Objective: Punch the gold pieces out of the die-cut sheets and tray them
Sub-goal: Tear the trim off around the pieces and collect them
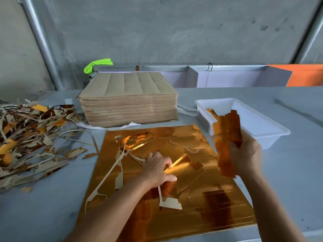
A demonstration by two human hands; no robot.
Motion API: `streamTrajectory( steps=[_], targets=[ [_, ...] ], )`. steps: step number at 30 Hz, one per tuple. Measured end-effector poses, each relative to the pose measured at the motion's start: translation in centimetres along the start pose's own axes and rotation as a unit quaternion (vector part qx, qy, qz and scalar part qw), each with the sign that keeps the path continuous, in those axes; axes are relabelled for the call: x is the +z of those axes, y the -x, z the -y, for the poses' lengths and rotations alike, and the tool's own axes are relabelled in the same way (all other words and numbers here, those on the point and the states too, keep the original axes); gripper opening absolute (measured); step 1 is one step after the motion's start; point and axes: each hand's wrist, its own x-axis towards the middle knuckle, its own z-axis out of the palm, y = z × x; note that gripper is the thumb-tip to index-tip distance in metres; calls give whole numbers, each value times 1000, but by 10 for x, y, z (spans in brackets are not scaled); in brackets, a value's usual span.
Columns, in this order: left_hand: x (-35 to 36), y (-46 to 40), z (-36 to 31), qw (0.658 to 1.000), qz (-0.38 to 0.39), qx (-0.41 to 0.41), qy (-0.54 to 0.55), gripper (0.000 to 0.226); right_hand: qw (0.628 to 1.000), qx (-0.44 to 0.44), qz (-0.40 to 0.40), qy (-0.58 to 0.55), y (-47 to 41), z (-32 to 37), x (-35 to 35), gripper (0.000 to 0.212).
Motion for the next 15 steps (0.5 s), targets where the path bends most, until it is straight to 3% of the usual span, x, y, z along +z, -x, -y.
streamTrajectory(
  steps=[4, 6, 9, 13, 15],
  targets=[
    [1, -4, 1, 998, -29, -29, 40, 29, 995, -4, -76, 64, -13, 0, -19, 7],
    [0, -5, 1, 996, -59, -37, 57, 17, 997, 2, -46, 67, -16, 1, -25, 8],
    [-5, -6, 4, 992, -95, -39, 72, 16, 996, -5, 18, 84, -16, 2, -27, 30],
    [-22, -5, 20, 983, -125, -71, 116, 17, 964, -26, 27, 263, -22, -2, -36, 16],
    [-32, -4, 27, 979, -161, -99, 75, 20, 944, -22, 54, 324, -25, 0, -43, 22]
  ],
)
